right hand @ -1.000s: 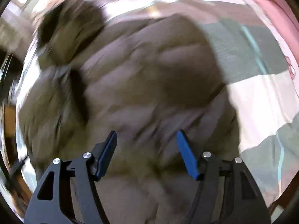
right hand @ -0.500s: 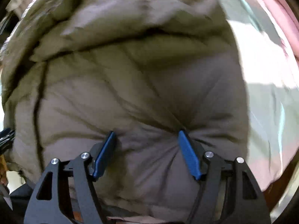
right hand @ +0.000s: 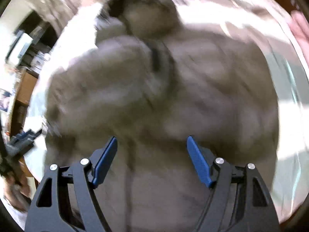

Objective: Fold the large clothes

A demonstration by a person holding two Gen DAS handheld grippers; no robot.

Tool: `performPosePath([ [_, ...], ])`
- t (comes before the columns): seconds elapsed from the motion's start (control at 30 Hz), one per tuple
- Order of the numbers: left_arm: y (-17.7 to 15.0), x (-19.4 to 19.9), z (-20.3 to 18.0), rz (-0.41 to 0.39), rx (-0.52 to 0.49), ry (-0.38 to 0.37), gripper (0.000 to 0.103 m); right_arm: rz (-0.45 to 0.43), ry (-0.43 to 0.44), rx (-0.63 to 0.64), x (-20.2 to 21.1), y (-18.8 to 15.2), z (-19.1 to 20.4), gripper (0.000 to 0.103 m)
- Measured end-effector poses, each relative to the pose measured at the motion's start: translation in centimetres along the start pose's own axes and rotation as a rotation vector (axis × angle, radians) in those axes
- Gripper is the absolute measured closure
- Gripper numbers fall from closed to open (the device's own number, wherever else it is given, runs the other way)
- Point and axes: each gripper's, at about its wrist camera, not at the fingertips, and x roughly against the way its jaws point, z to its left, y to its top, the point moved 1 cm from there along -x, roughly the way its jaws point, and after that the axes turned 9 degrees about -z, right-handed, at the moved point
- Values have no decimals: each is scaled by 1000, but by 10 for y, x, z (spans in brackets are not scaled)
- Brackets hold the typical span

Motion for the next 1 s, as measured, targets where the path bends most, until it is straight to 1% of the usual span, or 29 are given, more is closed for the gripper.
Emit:
performPosePath([
  [0.03,6,-7,-4,3,-5,8,33,-16,17,13,11,3,13,28],
  [0.07,9,-14,-9,16,2,8,33,-30,45,21,10,10,23,28],
  [0.1,11,-23,-14,42,22,-12,33,-28,66,17,4,14,22,28],
  [0.13,8,-29,-20,68,34,-25,33,7,55,4,-18,16,23,28],
  [0.17,8,-37,-24,94,32,-18,33,43,17,-15,-23,8,19,28],
  [0.23,-1,-62,-30,178,10,76,32,120,-63,-57,-52,6,3,28],
  [0.27,-4,-72,-28,211,22,91,29,149,-70,-70,-65,2,-3,28],
  [0.3,-6,-81,-20,252,80,71,28,159,-61,-82,-71,1,-6,28],
  [0.33,-5,-82,-13,270,129,56,29,167,-64,-87,-70,3,-4,28],
  [0.37,-3,-78,-6,284,178,53,32,175,-64,-89,-66,5,0,27],
  [0.4,0,-66,2,291,235,34,34,167,-33,-102,-57,11,4,27],
  [0.43,3,-52,5,283,277,-14,34,142,23,-119,-44,20,5,27],
  [0.47,7,-38,8,267,305,-71,31,107,79,-137,-33,29,8,27],
  [0.5,11,-19,9,244,326,-127,24,80,103,-143,-26,37,10,27],
  [0.53,14,-1,10,218,337,-159,21,41,106,-146,-17,49,11,25],
  [0.57,15,10,11,198,346,-178,15,5,87,-146,-11,62,12,24],
  [0.6,16,26,12,167,356,-203,13,-15,76,-147,-8,71,11,22],
  [0.67,14,47,15,126,356,-230,13,-48,49,-147,-9,104,12,22],
  [0.73,13,55,16,113,340,-241,13,-68,-24,-122,-14,139,8,22],
  [0.77,11,56,18,117,343,-245,13,-81,-59,-102,-8,156,-6,20],
  [0.8,8,54,18,123,348,-245,13,-89,-90,-81,-21,181,-2,15],
  [0.83,4,51,18,133,352,-243,13,-92,-111,-81,-31,203,-2,13],
  [0.87,2,47,20,149,352,-240,13,-89,-131,-90,-39,220,-6,13],
  [0.9,-1,42,20,173,355,-233,13,-79,-172,-93,-53,239,-10,12],
  [0.93,-2,40,20,188,358,-232,13,-64,-229,-76,-72,257,-11,12],
  [0.97,-4,35,21,201,360,-236,13,-54,-281,-56,-84,265,-13,12],
  [1.0,-6,29,23,213,354,-242,13,-46,-357,-38,-99,279,-12,12],
])
